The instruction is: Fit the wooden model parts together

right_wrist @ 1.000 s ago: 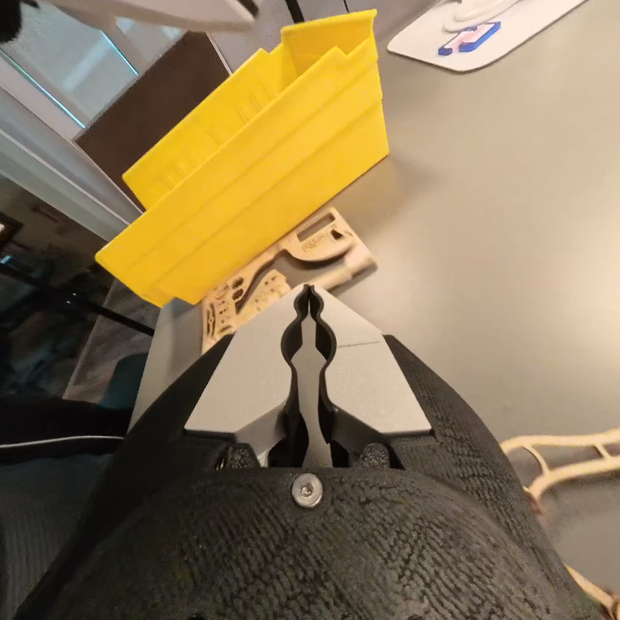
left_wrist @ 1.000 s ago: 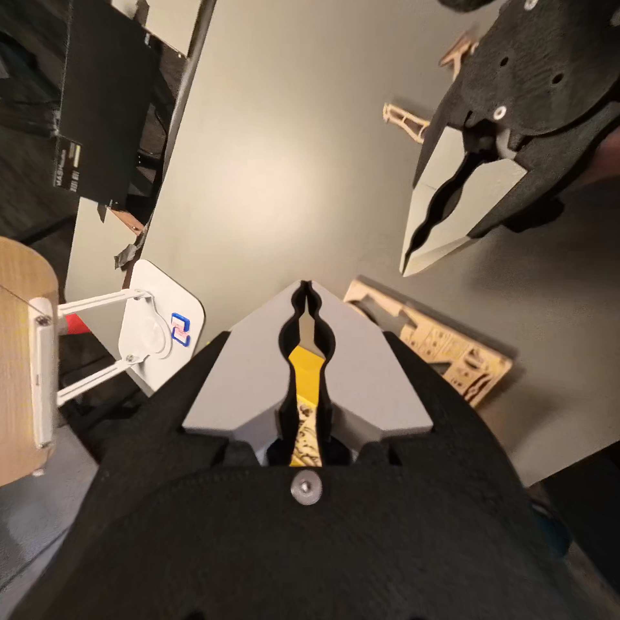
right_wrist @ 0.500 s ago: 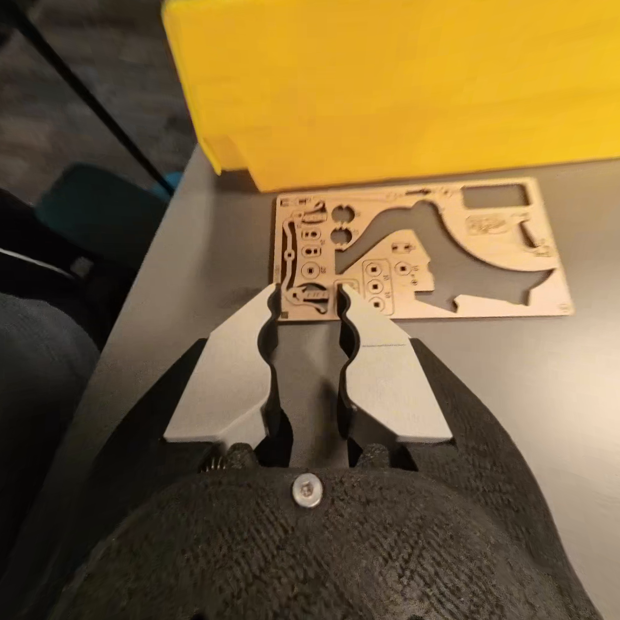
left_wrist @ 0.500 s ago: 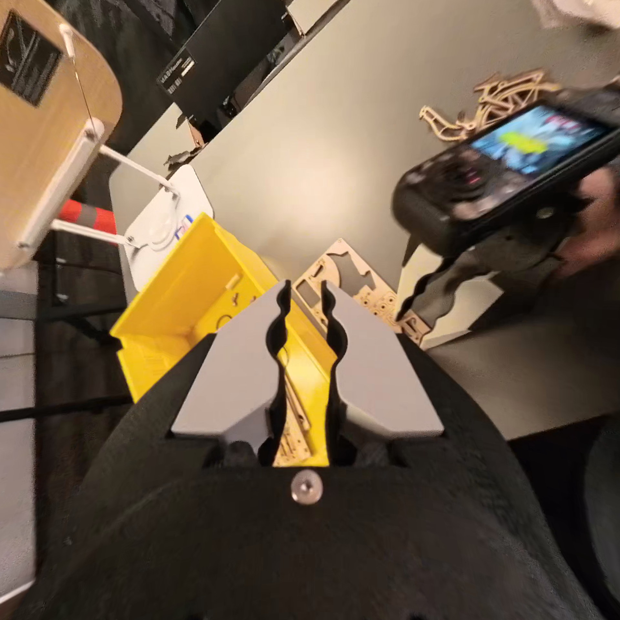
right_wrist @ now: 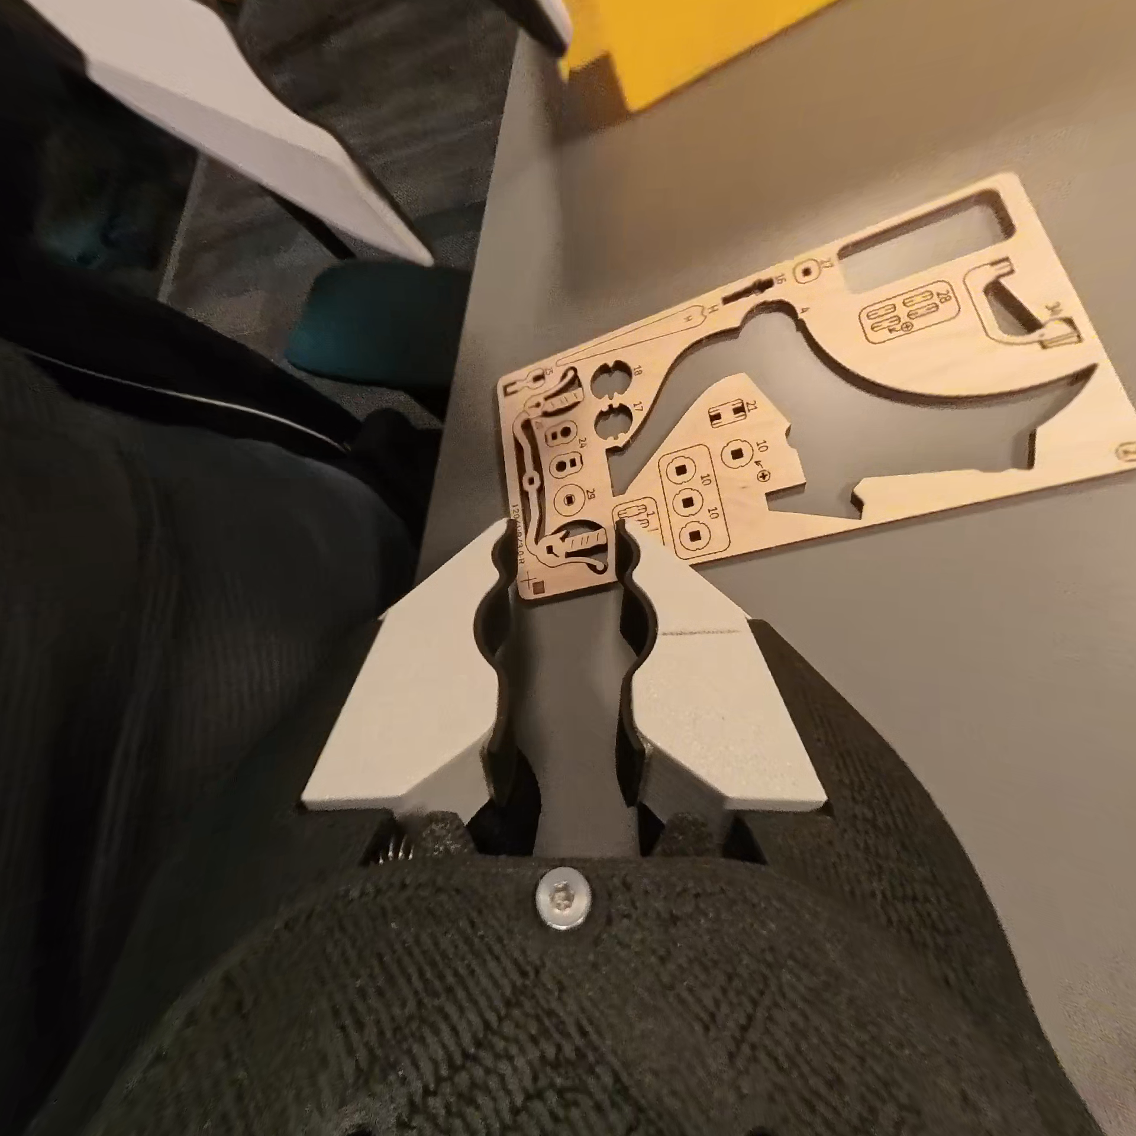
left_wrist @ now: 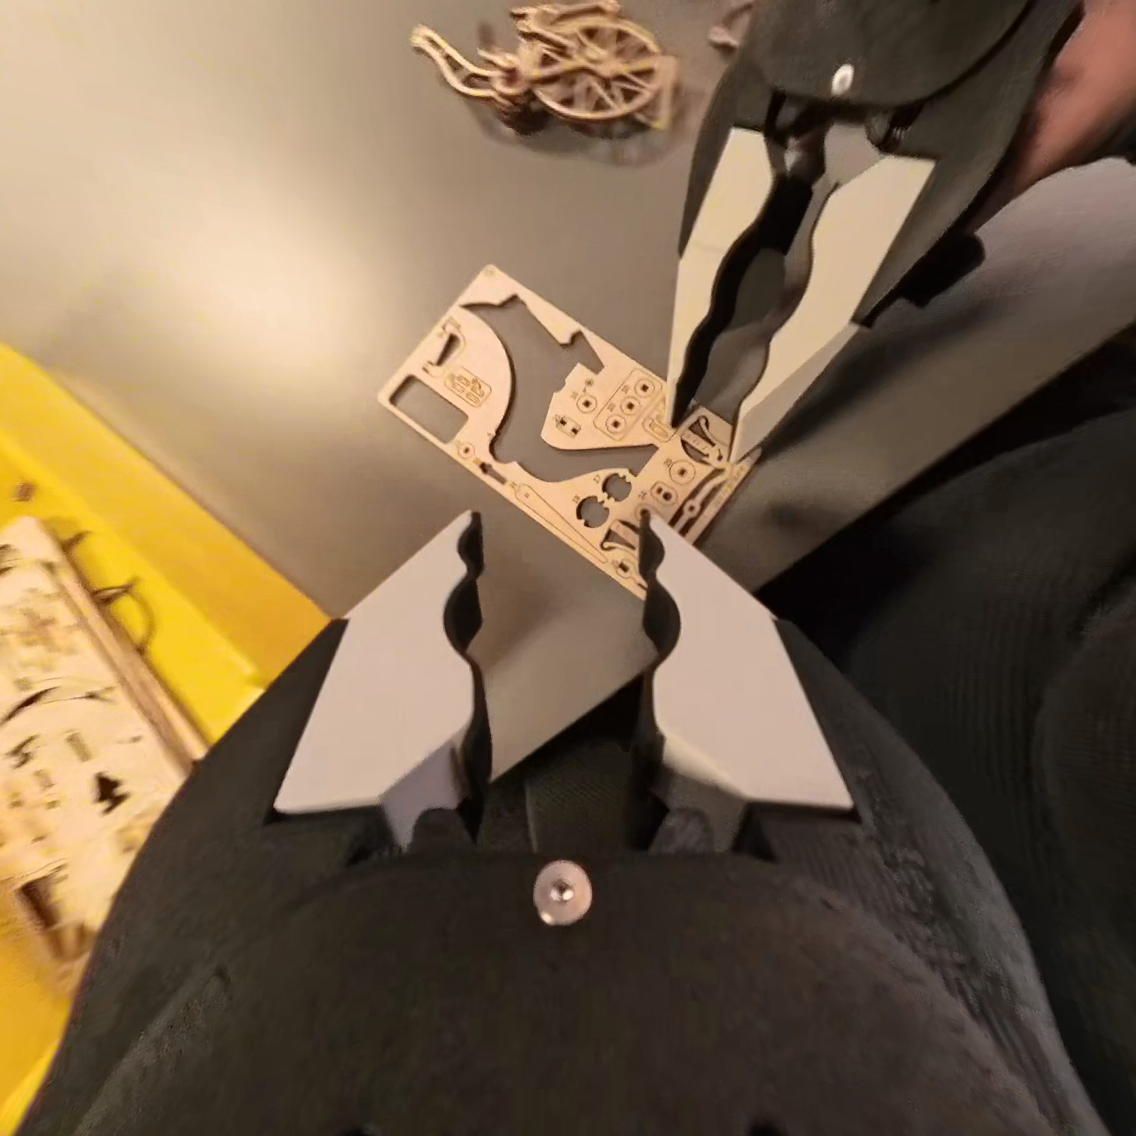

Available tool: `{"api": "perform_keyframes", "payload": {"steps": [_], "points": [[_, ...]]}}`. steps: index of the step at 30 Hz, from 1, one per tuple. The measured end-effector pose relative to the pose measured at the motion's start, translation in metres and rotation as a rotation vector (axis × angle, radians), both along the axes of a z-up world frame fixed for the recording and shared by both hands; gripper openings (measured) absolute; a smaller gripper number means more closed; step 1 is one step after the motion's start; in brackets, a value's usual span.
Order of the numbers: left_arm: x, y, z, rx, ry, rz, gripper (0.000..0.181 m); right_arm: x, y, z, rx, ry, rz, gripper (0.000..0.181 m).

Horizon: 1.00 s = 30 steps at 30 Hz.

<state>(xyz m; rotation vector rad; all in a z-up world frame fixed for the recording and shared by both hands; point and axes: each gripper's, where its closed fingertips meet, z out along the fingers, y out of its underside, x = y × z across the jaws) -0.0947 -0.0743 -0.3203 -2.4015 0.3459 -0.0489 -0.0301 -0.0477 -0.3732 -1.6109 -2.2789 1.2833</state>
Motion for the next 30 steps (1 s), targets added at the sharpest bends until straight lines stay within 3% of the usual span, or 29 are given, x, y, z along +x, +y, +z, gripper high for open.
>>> {"api": "perform_keyframes", "payload": {"steps": [5, 7, 11, 15, 18, 21, 24, 26, 30], "points": [[0.049, -0.034, -0.020, -0.115, -0.237, -0.136, 0.051, 0.045, -0.014, 0.000, 0.027, 0.008, -0.073, 0.031], [0.062, -0.048, -0.030, -0.154, -0.317, -0.166, 0.051, 0.059, -0.023, 0.001, 0.069, 0.040, -0.072, 0.040], [0.074, -0.064, -0.039, -0.179, -0.485, -0.114, 0.052, 0.061, -0.030, 0.002, 0.399, 0.281, -0.040, 0.055], [0.085, -0.069, -0.037, -0.174, -0.740, -0.020, 0.057, 0.068, -0.036, -0.018, 0.663, 0.251, 0.029, 0.059], [0.084, -0.067, -0.050, -0.224, -0.836, 0.104, 0.060, 0.074, -0.058, -0.014, 0.545, 0.247, 0.048, 0.049], [0.098, -0.068, -0.056, -0.295, -0.936, 0.102, 0.059, 0.077, -0.066, -0.013, 0.494, 0.262, 0.054, 0.049], [0.098, -0.058, -0.058, -0.269, -0.983, 0.111, 0.046, 0.078, -0.069, -0.011, 0.448, 0.272, 0.059, 0.049], [0.096, -0.054, -0.059, -0.248, -1.019, 0.115, 0.015, 0.079, -0.071, -0.008, 0.406, 0.284, 0.058, 0.048], [0.102, -0.054, -0.042, -0.203, -1.168, 0.062, 0.003, 0.082, -0.058, 0.007, 0.294, 0.320, -0.066, 0.050]]}}
